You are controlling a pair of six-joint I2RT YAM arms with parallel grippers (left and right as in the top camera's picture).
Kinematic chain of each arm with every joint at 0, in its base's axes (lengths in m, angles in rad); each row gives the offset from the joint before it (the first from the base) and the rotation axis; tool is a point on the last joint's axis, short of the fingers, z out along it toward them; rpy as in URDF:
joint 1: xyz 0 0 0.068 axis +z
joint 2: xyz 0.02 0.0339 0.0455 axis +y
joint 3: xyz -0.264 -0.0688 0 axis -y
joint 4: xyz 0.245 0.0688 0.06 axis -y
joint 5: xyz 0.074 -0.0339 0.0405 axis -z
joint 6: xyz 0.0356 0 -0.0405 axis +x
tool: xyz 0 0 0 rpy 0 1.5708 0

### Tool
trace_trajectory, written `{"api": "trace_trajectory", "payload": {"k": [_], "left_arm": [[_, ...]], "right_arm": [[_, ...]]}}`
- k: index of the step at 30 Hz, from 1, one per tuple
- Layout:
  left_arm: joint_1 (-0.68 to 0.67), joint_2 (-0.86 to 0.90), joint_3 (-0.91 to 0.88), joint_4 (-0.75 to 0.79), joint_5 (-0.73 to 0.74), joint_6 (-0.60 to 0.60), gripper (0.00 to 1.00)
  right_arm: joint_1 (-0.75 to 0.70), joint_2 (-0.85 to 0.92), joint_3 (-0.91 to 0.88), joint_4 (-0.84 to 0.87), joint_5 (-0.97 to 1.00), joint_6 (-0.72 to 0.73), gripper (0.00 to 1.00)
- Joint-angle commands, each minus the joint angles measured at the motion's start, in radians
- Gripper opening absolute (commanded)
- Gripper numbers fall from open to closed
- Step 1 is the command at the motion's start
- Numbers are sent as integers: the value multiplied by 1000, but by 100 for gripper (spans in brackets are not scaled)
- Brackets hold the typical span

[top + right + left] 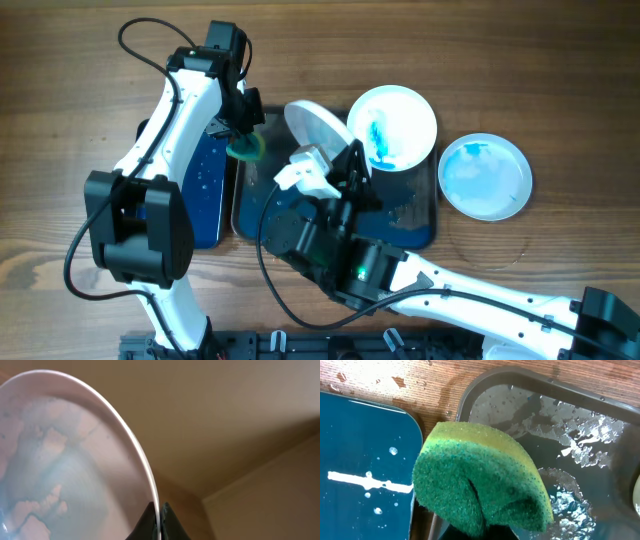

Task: Clean dirty plates on tray and stack at the side
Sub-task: 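Lift the plate with the right gripper and stack it on the cleaned plate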

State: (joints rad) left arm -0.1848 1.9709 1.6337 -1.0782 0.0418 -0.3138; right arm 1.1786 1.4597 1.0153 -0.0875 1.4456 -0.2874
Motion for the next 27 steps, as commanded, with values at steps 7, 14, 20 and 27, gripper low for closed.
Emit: {"api": "trace_trajectory", "payload": {"k": [7, 14, 20, 27], "left_arm": [[-3, -15, 10, 0, -13, -16, 4], [-3, -15, 10, 1, -13, -16, 4], [-3, -15, 10, 0, -13, -16, 4], [-3, -15, 10, 0, -13, -16, 4]], "right_arm": [[3, -15, -4, 36, 53, -52, 4], [-13, -18, -62, -354, -321, 662, 4], [-137, -115, -60, -447, -713, 978, 4], [-411, -325, -60, -456, -1149, 966, 4]]}}
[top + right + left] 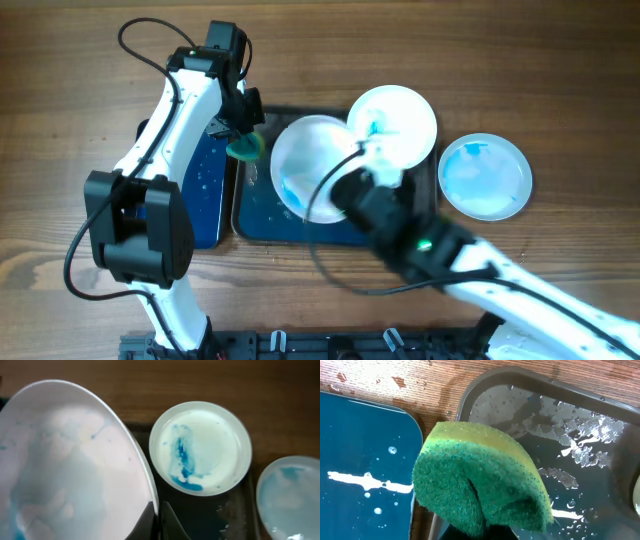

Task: Clean dirty plates on tray and stack at the side
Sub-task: 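Lift the plate with the right gripper and stack it on the cleaned plate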

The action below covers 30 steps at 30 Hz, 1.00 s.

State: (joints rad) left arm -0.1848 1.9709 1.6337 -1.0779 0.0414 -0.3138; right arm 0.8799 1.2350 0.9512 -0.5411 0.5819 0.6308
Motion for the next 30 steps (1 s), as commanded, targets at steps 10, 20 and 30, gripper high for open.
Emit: {"api": "trace_trajectory", "payload": {"k": [10, 20, 30], "left_arm": [[-3, -14, 10, 0, -12, -16, 4], [-5, -14, 10, 0, -9, -16, 4], [-10, -14, 10, 0, -9, -16, 4]], "right_arm": [[-539, -251, 4, -216, -529, 58, 4], [-900, -144, 4, -341, -539, 19, 4], [-1167, 231, 4, -388, -531, -56, 4]]}}
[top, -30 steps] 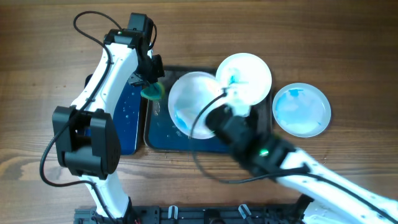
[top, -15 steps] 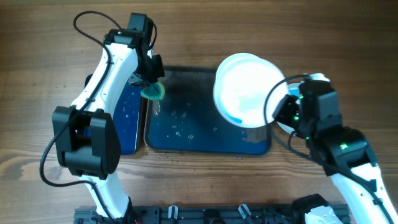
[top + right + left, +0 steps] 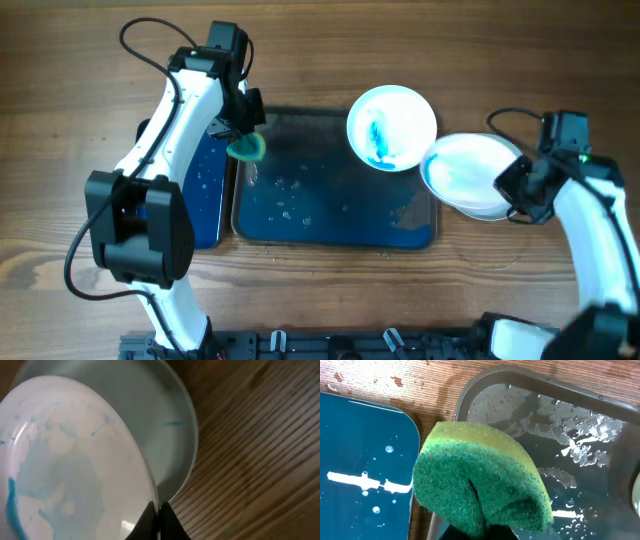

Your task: Clean dirty plates on tray and stack at the side

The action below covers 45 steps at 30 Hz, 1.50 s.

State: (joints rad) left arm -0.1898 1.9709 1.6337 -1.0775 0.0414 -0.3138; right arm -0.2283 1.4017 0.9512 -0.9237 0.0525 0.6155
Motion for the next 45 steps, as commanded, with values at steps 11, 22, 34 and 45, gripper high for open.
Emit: {"api": "trace_trajectory", "payload": {"k": [11, 22, 34, 45], "left_arm": [[-5, -14, 10, -1, -9, -16, 4], [-5, -14, 10, -1, -9, -16, 4], [-5, -14, 10, -1, -9, -16, 4], [-5, -14, 10, -2, -9, -16, 4]], "right_arm": [[-150, 98, 4, 10, -77, -266, 48], [50, 98, 220, 162, -419, -425, 61], [301, 407, 230, 346, -239, -218, 35], [386, 506, 222, 327, -172, -137, 25]]}}
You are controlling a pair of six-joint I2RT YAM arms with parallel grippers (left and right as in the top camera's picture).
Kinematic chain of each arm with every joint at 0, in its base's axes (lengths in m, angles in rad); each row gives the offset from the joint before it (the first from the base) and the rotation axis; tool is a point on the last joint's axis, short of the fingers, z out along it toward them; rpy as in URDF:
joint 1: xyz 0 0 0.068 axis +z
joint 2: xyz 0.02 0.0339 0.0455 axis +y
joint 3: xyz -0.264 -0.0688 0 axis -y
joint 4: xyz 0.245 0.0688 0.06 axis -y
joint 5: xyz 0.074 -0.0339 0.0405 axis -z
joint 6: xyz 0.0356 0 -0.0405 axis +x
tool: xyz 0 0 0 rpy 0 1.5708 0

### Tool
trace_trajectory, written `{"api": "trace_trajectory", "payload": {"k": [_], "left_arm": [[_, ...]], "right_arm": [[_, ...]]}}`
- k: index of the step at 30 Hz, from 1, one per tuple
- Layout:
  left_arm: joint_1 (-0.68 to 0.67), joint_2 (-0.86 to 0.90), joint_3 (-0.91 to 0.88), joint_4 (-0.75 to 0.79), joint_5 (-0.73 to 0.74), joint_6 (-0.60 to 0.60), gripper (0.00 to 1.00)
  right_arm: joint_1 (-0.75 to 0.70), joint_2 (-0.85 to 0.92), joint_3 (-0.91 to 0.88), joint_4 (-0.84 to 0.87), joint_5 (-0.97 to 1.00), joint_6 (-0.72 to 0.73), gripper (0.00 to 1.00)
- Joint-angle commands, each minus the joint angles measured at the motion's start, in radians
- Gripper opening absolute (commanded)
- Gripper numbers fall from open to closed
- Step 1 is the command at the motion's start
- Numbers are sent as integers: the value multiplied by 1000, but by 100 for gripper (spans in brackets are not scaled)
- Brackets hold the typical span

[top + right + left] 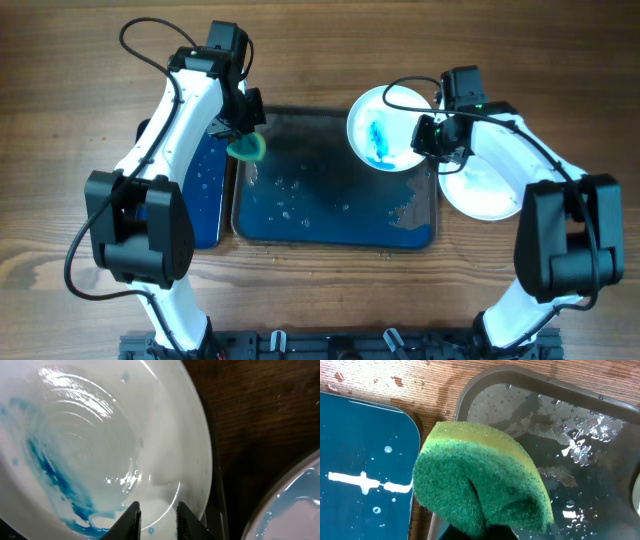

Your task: Clean dirty plates on tray and stack at the side

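One dirty white plate (385, 128) with a blue smear (55, 472) sits at the far right corner of the dark wet tray (330, 195). My right gripper (432, 135) hovers open over that plate's right side, its fingertips (132, 514) apart just inside the rim, holding nothing. To the right of the tray, on the table, lies the stack of wiped plates (490, 185), whose edge also shows as a pale plate (295, 505). My left gripper (477, 531) is shut on a green-and-yellow sponge (480, 480) above the tray's far left corner (470, 395).
A blue basin of water (205, 185) stands left of the tray, seen close as a blue basin (360, 460). Water drops lie on the wood (395, 382) between them. Both arms' cables arch over the table's far side.
My right gripper held a wiped plate over the plate on the table at the right. That plate now lies there, and the gripper stands open over the smeared plate. The left arm has not moved.
My right gripper held a plate tilted above the tray, then flat over the tray's middle, then over the plate lying to the right. It has let go there and is now over the smeared plate. The left gripper kept the sponge at the tray's corner throughout.
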State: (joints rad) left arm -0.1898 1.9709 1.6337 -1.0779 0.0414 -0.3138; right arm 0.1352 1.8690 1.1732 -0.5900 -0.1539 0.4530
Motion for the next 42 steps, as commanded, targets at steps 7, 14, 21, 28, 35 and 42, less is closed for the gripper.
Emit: {"api": "trace_trajectory", "payload": {"k": [7, 14, 21, 28, 35, 42], "left_arm": [[-5, -14, 10, -1, -9, -16, 4], [-5, -14, 10, -1, -9, -10, 4], [-4, -14, 10, -1, -10, -8, 4], [-5, -14, 10, 0, -9, -9, 4], [-5, -11, 7, 3, 37, -9, 4], [-35, -11, 6, 28, 36, -9, 4]], "right_arm": [[130, 70, -4, -80, 18, 25, 25], [323, 69, -3, -80, -51, 36, 24], [373, 62, 43, -95, -77, 46, 23], [262, 18, 174, -160, -45, -183, 27], [87, 74, 174, -162, -8, -406, 39], [64, 206, 174, -127, -84, -470, 39]]}}
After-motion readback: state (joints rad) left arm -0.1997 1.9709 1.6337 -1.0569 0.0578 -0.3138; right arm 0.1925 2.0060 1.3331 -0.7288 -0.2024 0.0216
